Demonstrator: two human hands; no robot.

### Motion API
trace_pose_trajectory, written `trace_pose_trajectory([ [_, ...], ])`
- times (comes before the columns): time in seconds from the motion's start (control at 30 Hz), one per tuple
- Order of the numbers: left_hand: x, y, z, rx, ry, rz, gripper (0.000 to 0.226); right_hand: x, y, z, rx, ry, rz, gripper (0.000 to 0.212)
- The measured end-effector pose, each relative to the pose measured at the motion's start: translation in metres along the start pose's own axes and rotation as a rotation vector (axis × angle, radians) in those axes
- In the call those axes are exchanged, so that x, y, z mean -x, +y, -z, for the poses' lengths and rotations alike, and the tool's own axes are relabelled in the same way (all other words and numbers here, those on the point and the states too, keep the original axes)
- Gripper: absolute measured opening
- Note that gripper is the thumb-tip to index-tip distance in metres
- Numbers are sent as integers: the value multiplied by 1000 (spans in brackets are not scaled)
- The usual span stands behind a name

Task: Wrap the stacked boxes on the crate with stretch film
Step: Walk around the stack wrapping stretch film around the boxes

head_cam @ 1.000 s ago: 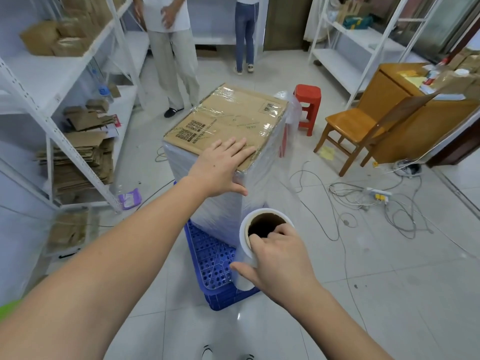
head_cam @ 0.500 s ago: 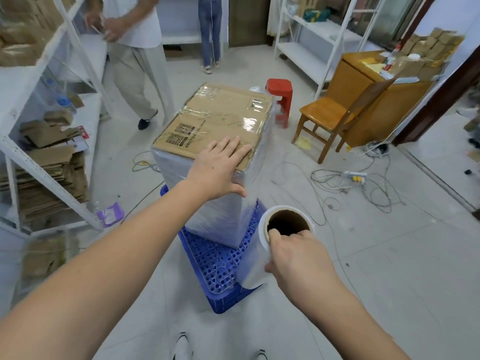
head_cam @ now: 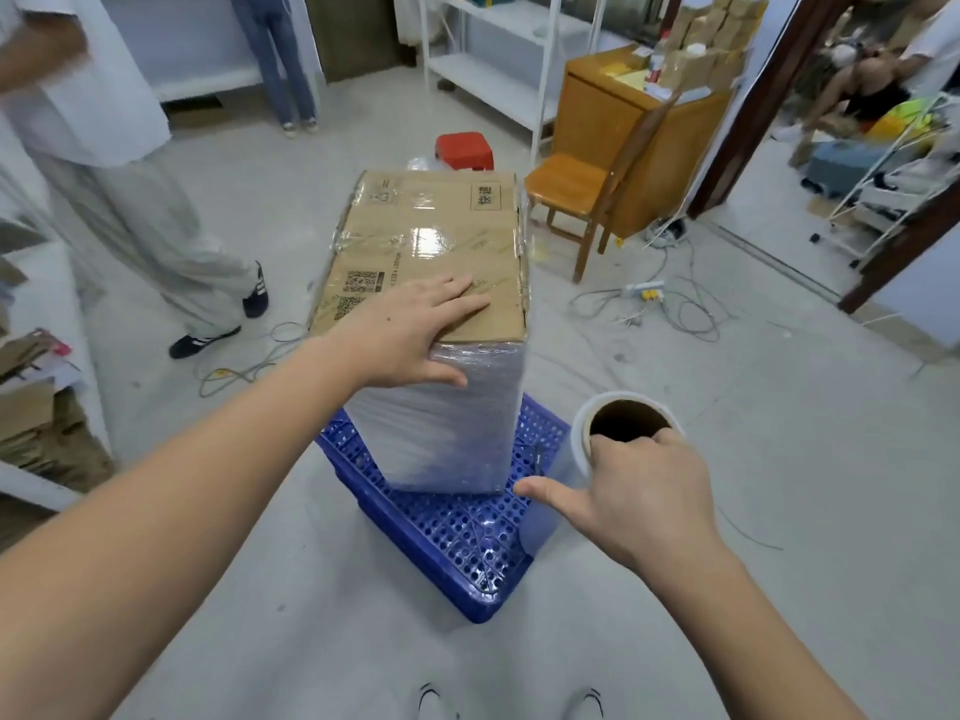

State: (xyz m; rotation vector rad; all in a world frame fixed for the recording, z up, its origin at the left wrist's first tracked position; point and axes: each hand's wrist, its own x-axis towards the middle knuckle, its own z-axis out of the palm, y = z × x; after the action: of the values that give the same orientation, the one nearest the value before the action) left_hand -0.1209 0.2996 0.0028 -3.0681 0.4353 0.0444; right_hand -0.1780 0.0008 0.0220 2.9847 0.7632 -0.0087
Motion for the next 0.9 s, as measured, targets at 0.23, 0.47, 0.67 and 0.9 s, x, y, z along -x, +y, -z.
trace_pose_trajectory([
  [0.23, -4, -3, -13, -76, 36, 1, 110, -5, -10, -16, 131, 159, 21, 68],
  [0.47, -11, 5, -12, -114, 41, 42, 101, -5, 6, -29, 121, 256, 269, 66],
  [0.67, -29, 28, -7, -100, 38, 101, 96, 5, -10, -20, 55, 224, 472, 53],
  [0.9, -31, 43, -9, -122, 40, 142, 98, 13, -36, -24, -5, 194, 695, 47],
])
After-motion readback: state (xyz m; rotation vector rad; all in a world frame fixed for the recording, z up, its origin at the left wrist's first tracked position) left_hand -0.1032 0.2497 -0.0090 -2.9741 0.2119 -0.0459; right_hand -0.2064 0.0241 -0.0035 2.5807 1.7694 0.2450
